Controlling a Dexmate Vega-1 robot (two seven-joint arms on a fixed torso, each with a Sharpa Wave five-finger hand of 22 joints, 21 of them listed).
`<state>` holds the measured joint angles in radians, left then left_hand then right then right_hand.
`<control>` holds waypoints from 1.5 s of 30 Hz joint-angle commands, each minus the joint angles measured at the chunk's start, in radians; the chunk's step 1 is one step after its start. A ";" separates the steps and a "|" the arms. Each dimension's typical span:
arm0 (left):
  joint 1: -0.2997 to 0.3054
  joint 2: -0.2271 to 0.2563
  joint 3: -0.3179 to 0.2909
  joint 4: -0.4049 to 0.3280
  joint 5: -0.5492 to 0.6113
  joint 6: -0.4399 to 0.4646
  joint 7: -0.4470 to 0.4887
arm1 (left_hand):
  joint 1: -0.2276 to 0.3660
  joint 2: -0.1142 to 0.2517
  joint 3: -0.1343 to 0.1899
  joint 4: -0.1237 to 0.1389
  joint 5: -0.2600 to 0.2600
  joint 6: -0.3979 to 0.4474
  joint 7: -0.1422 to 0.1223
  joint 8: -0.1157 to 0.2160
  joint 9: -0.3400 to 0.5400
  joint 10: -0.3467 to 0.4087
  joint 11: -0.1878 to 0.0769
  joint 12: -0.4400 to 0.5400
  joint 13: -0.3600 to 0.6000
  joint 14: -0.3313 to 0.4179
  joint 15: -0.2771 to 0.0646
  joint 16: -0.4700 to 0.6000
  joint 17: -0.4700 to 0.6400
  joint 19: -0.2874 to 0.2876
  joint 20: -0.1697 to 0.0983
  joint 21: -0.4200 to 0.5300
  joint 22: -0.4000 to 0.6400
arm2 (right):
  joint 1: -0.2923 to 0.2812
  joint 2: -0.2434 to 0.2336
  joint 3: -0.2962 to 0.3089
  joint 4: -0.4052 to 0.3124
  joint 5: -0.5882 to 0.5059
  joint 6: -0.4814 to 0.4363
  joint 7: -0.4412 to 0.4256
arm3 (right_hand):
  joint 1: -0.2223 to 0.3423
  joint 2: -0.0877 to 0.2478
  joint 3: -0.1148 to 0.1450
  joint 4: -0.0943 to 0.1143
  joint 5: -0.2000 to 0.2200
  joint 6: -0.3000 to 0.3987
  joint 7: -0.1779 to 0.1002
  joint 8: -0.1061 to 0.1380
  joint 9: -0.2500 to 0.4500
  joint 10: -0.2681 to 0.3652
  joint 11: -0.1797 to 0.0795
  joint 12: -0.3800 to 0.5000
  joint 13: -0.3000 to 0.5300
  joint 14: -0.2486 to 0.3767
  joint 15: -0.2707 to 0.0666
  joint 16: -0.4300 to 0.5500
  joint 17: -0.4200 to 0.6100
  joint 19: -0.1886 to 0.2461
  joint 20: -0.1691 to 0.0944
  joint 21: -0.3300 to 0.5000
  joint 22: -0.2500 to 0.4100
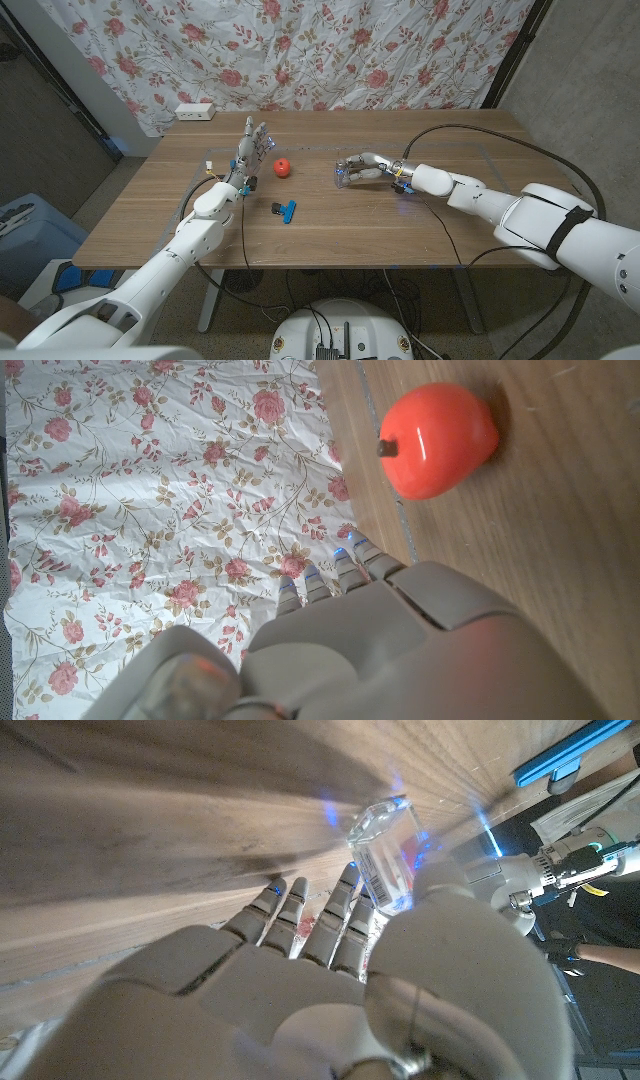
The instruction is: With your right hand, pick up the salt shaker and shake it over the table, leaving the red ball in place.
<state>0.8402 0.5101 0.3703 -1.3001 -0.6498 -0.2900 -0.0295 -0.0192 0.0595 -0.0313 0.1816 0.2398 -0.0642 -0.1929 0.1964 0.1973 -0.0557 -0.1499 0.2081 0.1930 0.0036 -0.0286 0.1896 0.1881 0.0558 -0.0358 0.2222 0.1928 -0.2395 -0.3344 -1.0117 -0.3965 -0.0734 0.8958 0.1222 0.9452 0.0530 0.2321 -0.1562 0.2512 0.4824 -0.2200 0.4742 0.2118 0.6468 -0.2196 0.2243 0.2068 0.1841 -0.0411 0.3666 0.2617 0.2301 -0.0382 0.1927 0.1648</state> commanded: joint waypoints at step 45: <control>0.000 0.000 0.000 -0.001 0.000 0.001 0.000 | 0.000 0.101 -0.001 0.005 0.007 0.001 -0.007 0.004 0.006 0.002 -0.004 0.004 0.004 0.001 -0.106 0.005 0.006 0.009 -0.023 0.005 0.005 | -0.043 0.041 0.100 0.015 0.179 -0.047 0.149 | 0.088 0.038 0.003 -0.001 -0.054 0.145 -0.003 0.090 0.031 0.161 -0.002 0.026 0.041 0.041 -0.142 0.040 0.025 -0.006 -0.019 -0.001 0.004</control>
<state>0.8399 0.5099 0.3702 -1.3004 -0.6498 -0.2895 -0.0295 -0.0192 0.0595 -0.0313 0.1816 0.2398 -0.0642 -0.1929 0.1964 0.1973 -0.0557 -0.1498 0.2080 0.1929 0.0037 -0.0286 0.1896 0.1881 0.0558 -0.0358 0.2222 0.1928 -0.2779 -0.2994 -0.9294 -0.3819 0.0835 0.8536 0.2604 1.0308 0.0811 0.2370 -0.1616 0.2007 0.6117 -0.2202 0.5555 0.2371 0.7922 -0.2211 0.2445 0.2439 0.2150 -0.0393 0.3977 0.2813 0.2264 -0.0415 0.1878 0.1651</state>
